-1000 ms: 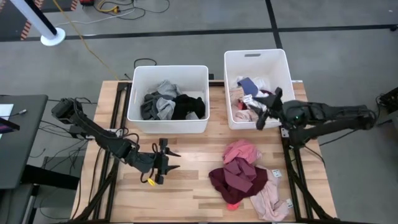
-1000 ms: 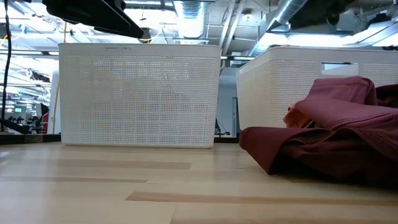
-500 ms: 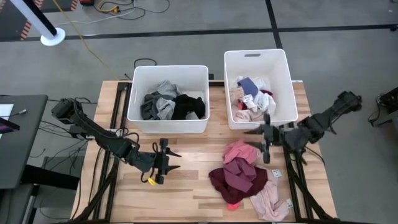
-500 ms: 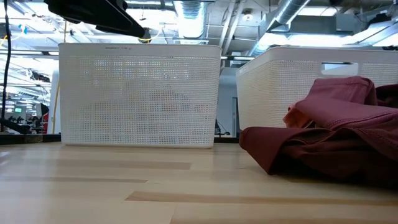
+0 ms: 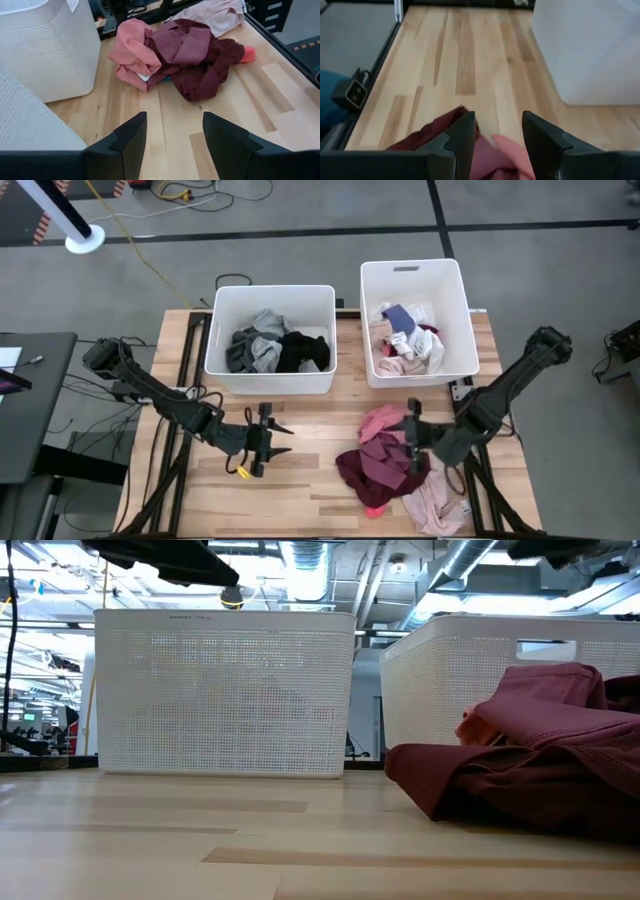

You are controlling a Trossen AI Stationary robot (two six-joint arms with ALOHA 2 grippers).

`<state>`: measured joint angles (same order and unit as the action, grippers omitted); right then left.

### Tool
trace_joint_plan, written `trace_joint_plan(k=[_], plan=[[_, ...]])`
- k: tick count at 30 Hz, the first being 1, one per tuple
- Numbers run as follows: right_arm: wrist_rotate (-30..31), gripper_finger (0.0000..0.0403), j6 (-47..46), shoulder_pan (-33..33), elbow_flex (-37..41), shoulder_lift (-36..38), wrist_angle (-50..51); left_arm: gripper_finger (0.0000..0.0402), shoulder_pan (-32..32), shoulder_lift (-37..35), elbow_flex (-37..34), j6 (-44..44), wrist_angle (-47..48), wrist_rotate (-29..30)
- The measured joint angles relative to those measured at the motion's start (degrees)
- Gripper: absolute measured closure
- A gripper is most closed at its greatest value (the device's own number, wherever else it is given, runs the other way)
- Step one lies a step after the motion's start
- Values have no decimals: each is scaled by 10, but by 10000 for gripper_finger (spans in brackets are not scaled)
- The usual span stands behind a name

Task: Sort clothes
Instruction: Put the red underwear into the right white laundry organizer

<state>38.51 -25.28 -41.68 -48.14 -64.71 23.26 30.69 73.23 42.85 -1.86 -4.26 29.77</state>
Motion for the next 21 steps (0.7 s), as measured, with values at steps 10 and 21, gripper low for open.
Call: trace_joint_plan(k=[10, 21], plan=[[0, 227, -90, -8, 0, -100, 0, 214, -11, 0, 0, 1, 0, -6], [0, 227, -168, -8, 0, -194, 3, 214, -13, 0, 0, -3, -3, -12]])
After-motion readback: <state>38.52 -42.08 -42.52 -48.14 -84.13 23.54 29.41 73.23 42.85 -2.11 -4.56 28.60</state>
